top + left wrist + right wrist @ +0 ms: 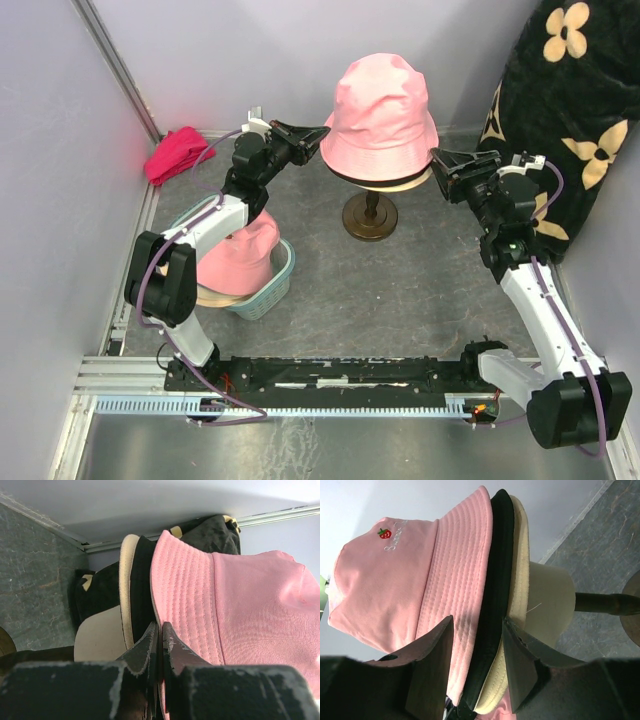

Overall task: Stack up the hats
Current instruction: Stack the hat on the hat.

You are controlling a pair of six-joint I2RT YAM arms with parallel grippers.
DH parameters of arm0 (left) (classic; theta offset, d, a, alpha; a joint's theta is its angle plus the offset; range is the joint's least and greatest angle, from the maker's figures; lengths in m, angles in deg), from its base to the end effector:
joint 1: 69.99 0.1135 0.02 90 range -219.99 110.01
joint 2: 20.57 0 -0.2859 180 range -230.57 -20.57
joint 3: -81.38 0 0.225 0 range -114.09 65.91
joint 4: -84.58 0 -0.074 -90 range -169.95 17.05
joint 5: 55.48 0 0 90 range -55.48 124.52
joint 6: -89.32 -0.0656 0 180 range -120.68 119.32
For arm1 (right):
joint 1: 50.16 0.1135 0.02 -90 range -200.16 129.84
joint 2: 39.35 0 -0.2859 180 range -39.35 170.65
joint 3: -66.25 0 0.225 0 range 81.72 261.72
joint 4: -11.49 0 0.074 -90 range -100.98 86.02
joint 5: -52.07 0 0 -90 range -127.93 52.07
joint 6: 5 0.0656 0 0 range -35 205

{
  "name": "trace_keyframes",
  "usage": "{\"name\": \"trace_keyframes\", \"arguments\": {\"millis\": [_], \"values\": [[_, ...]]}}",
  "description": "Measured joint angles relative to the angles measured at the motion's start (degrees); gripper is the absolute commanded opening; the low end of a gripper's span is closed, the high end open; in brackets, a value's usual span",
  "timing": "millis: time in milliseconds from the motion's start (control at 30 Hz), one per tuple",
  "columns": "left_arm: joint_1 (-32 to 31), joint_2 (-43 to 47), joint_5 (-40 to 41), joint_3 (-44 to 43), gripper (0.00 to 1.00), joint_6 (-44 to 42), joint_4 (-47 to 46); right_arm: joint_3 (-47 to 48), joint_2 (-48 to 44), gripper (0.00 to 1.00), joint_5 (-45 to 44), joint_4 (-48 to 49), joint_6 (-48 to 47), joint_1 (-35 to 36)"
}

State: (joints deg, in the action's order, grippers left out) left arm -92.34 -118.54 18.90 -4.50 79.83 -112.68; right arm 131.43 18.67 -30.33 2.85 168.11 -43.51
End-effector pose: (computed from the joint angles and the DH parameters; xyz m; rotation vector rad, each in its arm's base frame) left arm 0.3783 -0.1746 0.3619 -0.6042 1.6125 -1.6029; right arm 0.2282 0.0353 0.3805 0.9991 1.4522 1.2923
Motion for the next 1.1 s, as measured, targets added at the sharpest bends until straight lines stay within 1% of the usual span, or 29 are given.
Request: {"name": "trace_keyframes", "arguments": {"millis": [100, 200, 333, 433, 767, 1100], "values": [[0.0, 0.0, 0.0, 0.0, 0.04, 0.0, 0.0, 0.1, 0.0, 0.51, -0.1, -0.3, -0.2, 0.1], [0.0, 0.0, 0.0, 0.0, 0.04, 0.0, 0.0, 0.9, -0.3, 0.51, -0.3, -2.9, -1.7, 0.2], [-0.2, 0.0, 0.0, 0.0, 0.03, 0.0, 0.0, 1.7, -3.1, 0.51, -1.1, -6.8, -4.1, 0.4], [-0.2, 0.0, 0.0, 0.0, 0.03, 0.0, 0.0, 1.7, -5.2, 0.51, -1.8, -7.9, -4.9, 0.5], [-0.3, 0.0, 0.0, 0.0, 0.03, 0.0, 0.0, 2.4, -4.5, 0.51, -2.1, -7.6, -5.0, 0.5], [-0.3, 0.0, 0.0, 0.0, 0.03, 0.0, 0.0, 2.4, -1.8, 0.51, -2.2, -4.1, -3.9, 1.9]]}}
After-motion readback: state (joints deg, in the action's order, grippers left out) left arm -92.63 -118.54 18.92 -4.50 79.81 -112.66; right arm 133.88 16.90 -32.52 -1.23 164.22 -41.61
